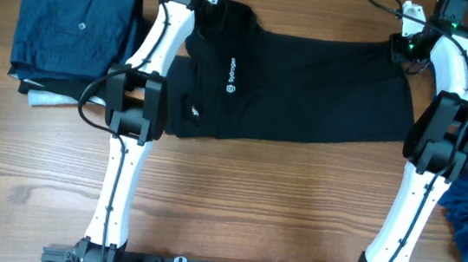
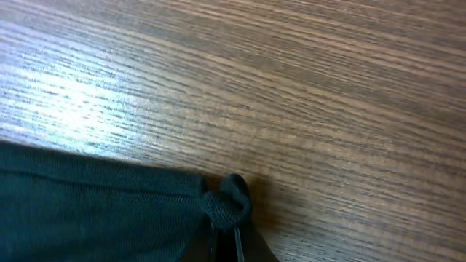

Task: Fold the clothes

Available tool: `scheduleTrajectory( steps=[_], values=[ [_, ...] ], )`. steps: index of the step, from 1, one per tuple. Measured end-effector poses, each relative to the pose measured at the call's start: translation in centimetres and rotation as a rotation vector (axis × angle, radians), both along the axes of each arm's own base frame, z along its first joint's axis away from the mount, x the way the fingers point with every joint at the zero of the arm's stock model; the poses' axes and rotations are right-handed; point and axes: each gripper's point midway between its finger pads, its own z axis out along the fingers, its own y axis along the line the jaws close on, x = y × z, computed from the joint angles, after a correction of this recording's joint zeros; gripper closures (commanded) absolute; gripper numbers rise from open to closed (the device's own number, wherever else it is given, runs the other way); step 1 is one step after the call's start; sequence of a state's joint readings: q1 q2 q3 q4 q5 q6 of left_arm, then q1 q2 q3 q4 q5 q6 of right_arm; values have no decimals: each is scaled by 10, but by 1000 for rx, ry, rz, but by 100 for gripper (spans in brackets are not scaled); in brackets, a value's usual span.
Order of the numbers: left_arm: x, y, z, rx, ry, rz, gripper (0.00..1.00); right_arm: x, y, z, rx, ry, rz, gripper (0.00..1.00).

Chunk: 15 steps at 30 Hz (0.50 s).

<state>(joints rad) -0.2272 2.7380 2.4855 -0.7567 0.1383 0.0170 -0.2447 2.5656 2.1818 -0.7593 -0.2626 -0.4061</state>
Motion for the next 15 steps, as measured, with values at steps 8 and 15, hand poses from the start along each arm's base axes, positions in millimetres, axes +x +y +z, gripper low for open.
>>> scheduleTrajectory(
  steps=[8,15],
  values=[
    [-33,4,54,2,72,-9,96,-20,7,14,54,70,-60,96],
    [-66,10,129,-1,77,-12,96,-41,12,55,65,103,-68,96]
  ],
)
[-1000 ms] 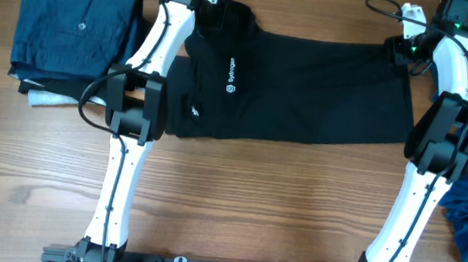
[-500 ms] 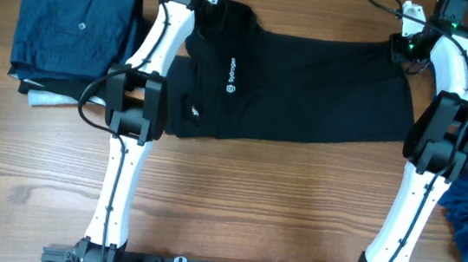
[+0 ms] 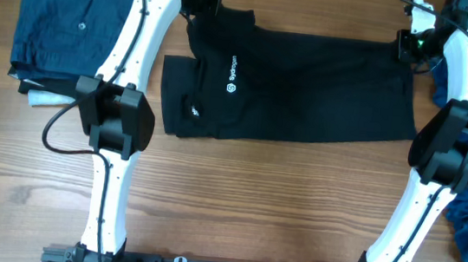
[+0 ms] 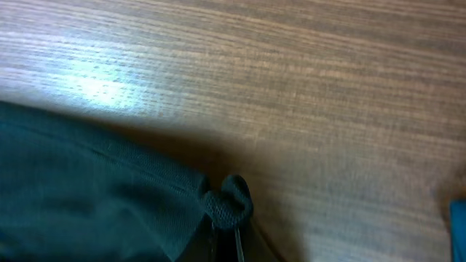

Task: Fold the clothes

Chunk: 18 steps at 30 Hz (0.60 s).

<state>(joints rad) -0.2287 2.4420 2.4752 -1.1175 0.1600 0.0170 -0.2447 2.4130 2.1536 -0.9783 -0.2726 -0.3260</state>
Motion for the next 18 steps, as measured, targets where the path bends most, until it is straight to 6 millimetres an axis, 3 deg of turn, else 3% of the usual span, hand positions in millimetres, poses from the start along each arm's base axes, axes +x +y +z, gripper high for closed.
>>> scheduleTrajectory(
  steps=[5,9,14,18],
  values=[
    [-41,9,-17,32,189,30,96,-25,5,-6,28,106,-6,96],
    [-58,13,-21,26,275,89,96,-39,5,-8,52,162,-16,96],
    [-81,10,-23,12,375,111,96,-72,7,5,88,268,-35,96],
    [-94,6,-18,4,422,129,96,-82,7,9,105,307,-75,96]
  ],
)
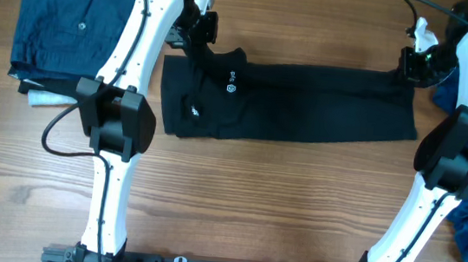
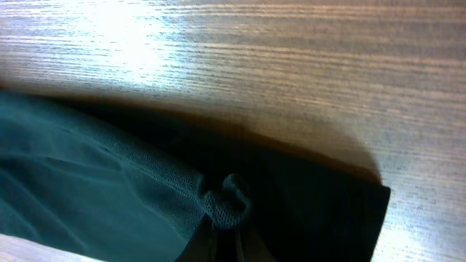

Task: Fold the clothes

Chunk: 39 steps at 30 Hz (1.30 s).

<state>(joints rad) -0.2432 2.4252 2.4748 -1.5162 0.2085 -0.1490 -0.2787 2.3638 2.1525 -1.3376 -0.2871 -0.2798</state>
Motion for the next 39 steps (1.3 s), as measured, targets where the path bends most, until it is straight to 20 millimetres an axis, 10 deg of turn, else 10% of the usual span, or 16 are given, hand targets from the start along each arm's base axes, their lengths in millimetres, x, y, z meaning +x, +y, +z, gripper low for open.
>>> scheduleTrajectory(
  steps=[14,22,30,39],
  values=[
    [-48,-4,14,43,151,63,96,-51,-24,0,-24,231,-187,96],
    [-79,-3,-58,122,300,61,96,-71,-18,-27,-13,312,-199,96],
    [-100,15,-83,153,398,92,96,-104,-22,-60,-82,448,-280,95],
    [-102,19,-80,155,411,96,72,-102,-28,-40,-120,462,-313,39]
  ],
)
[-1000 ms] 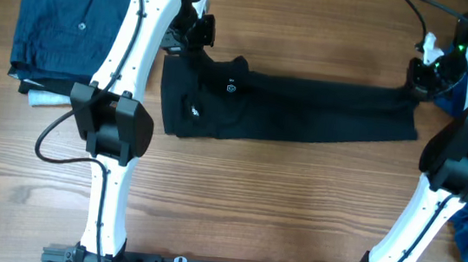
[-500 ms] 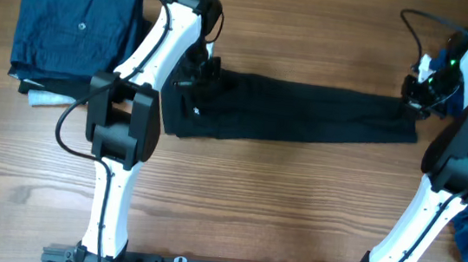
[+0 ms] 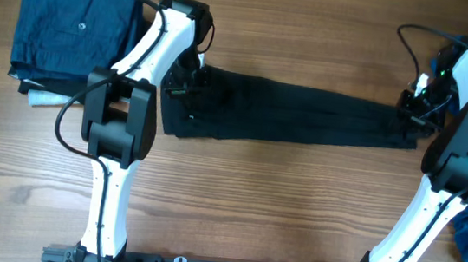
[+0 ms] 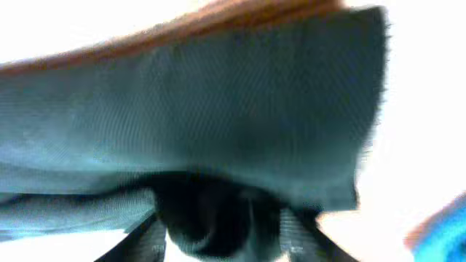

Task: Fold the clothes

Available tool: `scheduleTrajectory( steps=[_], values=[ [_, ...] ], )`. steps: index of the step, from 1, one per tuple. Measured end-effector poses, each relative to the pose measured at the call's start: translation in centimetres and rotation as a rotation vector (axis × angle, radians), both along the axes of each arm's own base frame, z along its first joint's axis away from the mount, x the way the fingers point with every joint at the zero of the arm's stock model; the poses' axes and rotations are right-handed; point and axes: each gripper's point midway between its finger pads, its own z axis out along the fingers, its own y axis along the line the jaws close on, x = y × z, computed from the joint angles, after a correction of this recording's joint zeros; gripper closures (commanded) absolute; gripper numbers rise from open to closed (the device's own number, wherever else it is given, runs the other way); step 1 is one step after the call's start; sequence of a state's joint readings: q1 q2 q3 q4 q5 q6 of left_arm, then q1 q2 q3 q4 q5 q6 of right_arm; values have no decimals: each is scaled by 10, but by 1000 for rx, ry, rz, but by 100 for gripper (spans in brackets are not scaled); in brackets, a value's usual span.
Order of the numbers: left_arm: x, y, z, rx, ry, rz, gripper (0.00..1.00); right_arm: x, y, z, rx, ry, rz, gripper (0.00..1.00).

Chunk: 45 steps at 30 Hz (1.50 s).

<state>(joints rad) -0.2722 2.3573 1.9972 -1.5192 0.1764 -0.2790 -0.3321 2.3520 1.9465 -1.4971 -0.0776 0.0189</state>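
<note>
A black garment (image 3: 296, 116) lies across the table as a narrow band, folded lengthwise. My left gripper (image 3: 189, 81) is down on its left end; dark cloth hides whether the jaws are open or shut. At the band's right end sits my right gripper (image 3: 416, 114). In the right wrist view the black cloth (image 4: 218, 109) fills the frame, blurred. There my right gripper (image 4: 218, 236) has its fingers (image 4: 142, 240) spread apart, with a lump of the cloth lying between them.
A folded stack of dark blue clothes (image 3: 75, 23) sits at the far left, with a white piece (image 3: 44, 98) showing under it. A heap of blue cloth lies at the right edge. The arms' base rail runs along the front.
Both grippers are now nearer the front, and the garment's far edge has come over onto its near part, making a thinner band. My right gripper's fingers, then shut on the cloth, now stand apart.
The black garment first lay spread flat, with both grippers at its far corners and the right one shut on the hem. Then the far edge was off the table. Later it was halfway over the garment. Now the garment is a narrow band.
</note>
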Motion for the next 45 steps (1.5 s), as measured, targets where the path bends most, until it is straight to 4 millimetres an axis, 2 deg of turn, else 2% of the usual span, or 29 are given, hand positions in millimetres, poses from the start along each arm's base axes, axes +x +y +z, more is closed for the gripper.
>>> scheduleTrajectory(
  steps=[2,3,4,5,7,9,10,11,12,14,15,19,20,21,23,24,28,30,34,38,45],
  values=[
    [7,3,8,-6,-32,5,38,12,-5,23,-20,-43,2,38],
    [14,4,19,-13,-70,12,28,17,-7,35,-25,-60,2,38],
    [20,5,30,-19,-111,14,33,25,-9,48,-38,-101,1,38],
    [25,5,46,-30,-156,15,43,29,-10,55,-47,-126,2,38],
    [31,5,79,-52,-252,15,69,35,-8,69,-45,-173,8,39],
    [34,4,106,-70,-323,22,78,37,1,78,-21,-203,31,45],
    [34,4,114,-77,-345,21,79,40,7,80,2,-216,46,51],
    [35,4,117,-81,-357,19,79,42,16,81,31,-227,64,64],
    [37,3,117,-82,-364,19,81,43,20,81,45,-233,77,79],
    [41,2,111,-82,-364,22,83,49,46,84,123,-263,137,92],
    [43,1,107,-84,-364,25,84,52,60,85,154,-277,164,94],
    [54,-15,87,-162,-370,42,85,67,103,83,203,-334,276,94],
    [58,-25,77,-196,-371,37,83,72,124,76,219,-349,327,95],
    [58,-29,74,-206,-367,33,83,72,131,73,224,-346,342,96],
    [61,-43,62,-234,-381,15,83,71,161,52,244,-346,409,96],
    [58,-50,55,-238,-375,2,83,68,168,45,250,-339,428,96],
    [49,-54,26,-205,-345,7,84,55,207,16,291,-328,551,96],
    [52,-49,13,-191,-352,23,84,58,221,8,294,-357,601,96],
    [50,-44,3,-175,-338,37,83,58,235,-8,296,-387,645,96],
    [50,-43,2,-172,-339,39,82,44,232,-22,301,-343,636,96],
    [50,-43,2,-171,-338,39,81,-2,224,-18,313,-132,560,95]
  ],
)
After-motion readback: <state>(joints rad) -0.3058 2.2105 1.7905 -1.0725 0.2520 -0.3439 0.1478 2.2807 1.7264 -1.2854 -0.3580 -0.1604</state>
